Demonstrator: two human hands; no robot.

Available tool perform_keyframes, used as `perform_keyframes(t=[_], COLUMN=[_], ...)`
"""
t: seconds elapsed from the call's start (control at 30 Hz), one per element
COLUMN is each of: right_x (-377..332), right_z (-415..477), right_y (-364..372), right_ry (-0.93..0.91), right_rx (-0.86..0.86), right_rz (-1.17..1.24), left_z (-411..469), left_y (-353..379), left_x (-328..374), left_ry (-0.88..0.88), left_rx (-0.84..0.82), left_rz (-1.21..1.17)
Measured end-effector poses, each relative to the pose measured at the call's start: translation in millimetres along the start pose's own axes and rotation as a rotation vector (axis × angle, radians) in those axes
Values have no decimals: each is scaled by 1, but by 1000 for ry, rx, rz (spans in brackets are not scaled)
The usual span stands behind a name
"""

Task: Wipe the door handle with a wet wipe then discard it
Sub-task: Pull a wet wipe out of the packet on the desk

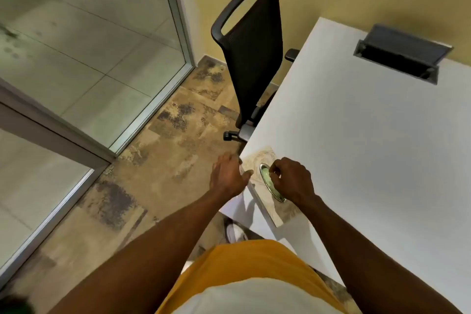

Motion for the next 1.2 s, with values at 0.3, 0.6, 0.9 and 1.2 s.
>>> perform_keyframes(t=[0.3, 0.6, 0.9, 1.2], right_x=[27, 30, 26, 42], right_z=[-15, -11, -1, 10], right_y=[31, 37, 47, 53], right_ry=[-58, -250, -301, -229], right_rx=[-38, -30, 10, -208], right_rz=[-149, -261, -300, -189], left_z=[-10, -11, -6, -7], left_y=[35, 57, 70, 70], left_x=[4, -1, 4, 4], left_ry=[30, 126, 118, 110], left_rx=[-133, -186, -183, -177], left_rz=[75, 196, 263, 329])
Point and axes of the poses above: each hand's wrist, its own z-axis towards the middle knuckle, its own y-axis out of the palm, x = y × z, the point moved 1 cm from there along z, towards the middle knuckle, and after that the axes turned 9 degrees about -z, right-handed, at the moved point
